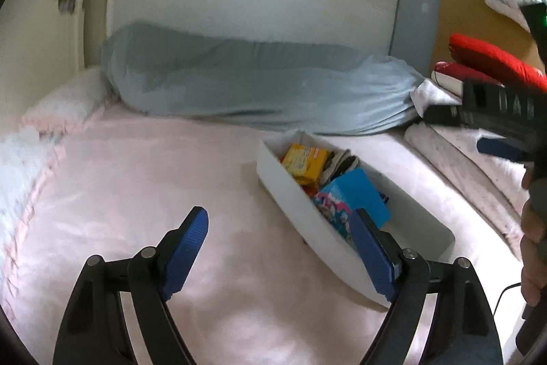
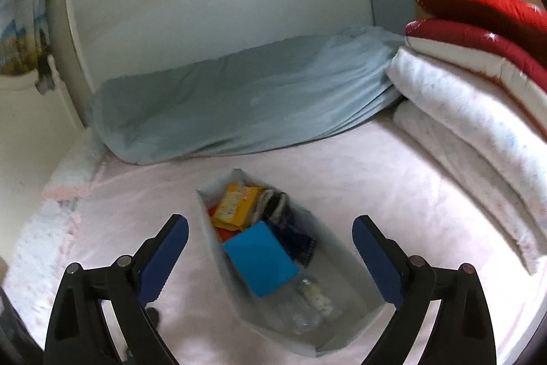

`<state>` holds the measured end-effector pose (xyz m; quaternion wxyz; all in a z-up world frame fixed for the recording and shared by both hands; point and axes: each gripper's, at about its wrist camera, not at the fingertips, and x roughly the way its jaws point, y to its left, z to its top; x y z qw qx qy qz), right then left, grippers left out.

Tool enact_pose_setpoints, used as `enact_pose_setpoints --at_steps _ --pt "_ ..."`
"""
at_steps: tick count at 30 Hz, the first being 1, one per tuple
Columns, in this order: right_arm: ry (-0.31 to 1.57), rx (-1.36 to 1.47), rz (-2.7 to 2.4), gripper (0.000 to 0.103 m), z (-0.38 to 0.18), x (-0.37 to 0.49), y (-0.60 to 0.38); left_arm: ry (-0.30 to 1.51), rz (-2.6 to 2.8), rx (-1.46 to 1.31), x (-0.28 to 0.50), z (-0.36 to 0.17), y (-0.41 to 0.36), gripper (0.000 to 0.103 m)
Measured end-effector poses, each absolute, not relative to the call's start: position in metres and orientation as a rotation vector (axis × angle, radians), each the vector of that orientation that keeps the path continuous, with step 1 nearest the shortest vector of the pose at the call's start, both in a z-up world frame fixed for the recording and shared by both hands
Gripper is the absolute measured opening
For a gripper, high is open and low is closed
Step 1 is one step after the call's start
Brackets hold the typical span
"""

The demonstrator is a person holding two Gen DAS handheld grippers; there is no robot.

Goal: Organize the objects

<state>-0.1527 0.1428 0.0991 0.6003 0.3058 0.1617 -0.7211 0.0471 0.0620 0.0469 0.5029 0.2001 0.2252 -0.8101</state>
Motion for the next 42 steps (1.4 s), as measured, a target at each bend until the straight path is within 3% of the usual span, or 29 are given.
enact_pose_setpoints --at_steps 3,9,21,42 --pt "0.489 0.718 -1.669 0.098 0.086 -0.149 0.131 0.645 -1.974 0.484 0.063 0.041 0.052 0.085" --pt "0.513 0.800 -1.635 0.098 0.075 -0.150 0.126 0.819 -2.000 0.405 0.087 0.035 0.045 0.085" --pt "0.599 0.946 -1.565 0.097 0.056 -0.146 0.120 0.783 -1.998 0.434 0.078 0.039 0.053 0.085" --pt "0.771 0.925 -1.572 0.096 0.041 -0.129 0.116 0.762 -1.981 0.494 0.064 0.035 0.051 0.085"
